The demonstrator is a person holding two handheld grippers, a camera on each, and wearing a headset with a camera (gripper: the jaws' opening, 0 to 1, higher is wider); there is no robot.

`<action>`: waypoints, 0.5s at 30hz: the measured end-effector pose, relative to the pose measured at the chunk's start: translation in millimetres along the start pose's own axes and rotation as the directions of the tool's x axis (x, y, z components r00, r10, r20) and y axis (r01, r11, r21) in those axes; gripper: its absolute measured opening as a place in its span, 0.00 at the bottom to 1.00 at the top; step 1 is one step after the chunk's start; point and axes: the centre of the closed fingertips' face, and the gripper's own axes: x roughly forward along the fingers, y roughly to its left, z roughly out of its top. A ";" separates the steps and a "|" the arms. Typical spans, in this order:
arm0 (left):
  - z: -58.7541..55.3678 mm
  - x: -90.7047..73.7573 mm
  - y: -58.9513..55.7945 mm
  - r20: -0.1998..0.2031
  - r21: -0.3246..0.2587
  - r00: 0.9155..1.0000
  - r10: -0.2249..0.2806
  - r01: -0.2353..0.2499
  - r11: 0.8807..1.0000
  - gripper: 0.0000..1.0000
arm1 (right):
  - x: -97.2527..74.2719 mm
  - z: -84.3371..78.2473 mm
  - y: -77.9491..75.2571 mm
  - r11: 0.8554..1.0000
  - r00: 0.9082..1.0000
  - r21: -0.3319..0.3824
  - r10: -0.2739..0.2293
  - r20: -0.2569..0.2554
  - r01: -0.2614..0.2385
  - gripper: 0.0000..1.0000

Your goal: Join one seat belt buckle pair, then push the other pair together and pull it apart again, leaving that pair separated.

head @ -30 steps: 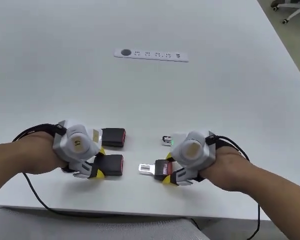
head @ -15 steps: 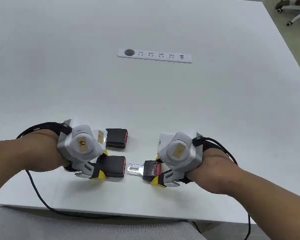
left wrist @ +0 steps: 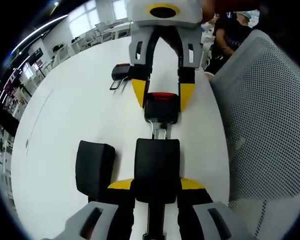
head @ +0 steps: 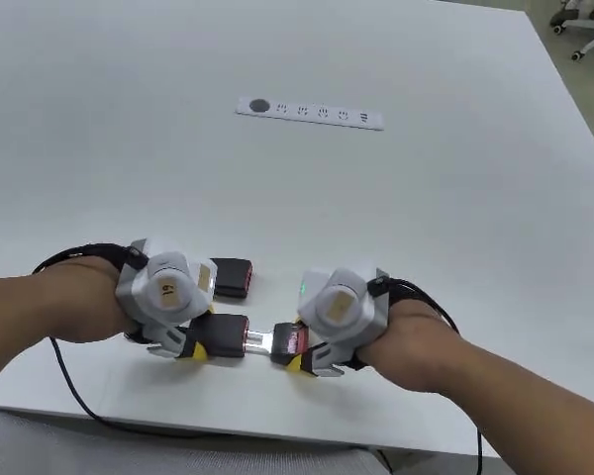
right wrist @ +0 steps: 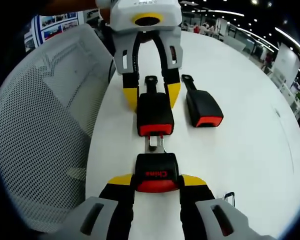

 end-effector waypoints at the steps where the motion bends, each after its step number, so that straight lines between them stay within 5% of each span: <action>1: 0.2 0.4 -0.3 0.001 0.005 1.000 -0.002 0.002 1.000 0.33 | 1.6 0.1 -1.4 1.000 1.000 -0.003 -0.006 0.000 0.006 0.32; 15: 1.1 1.1 -0.2 0.010 0.016 1.000 -0.018 0.018 1.000 0.33 | 2.8 5.3 -0.1 1.000 1.000 0.025 -0.012 0.028 0.011 0.31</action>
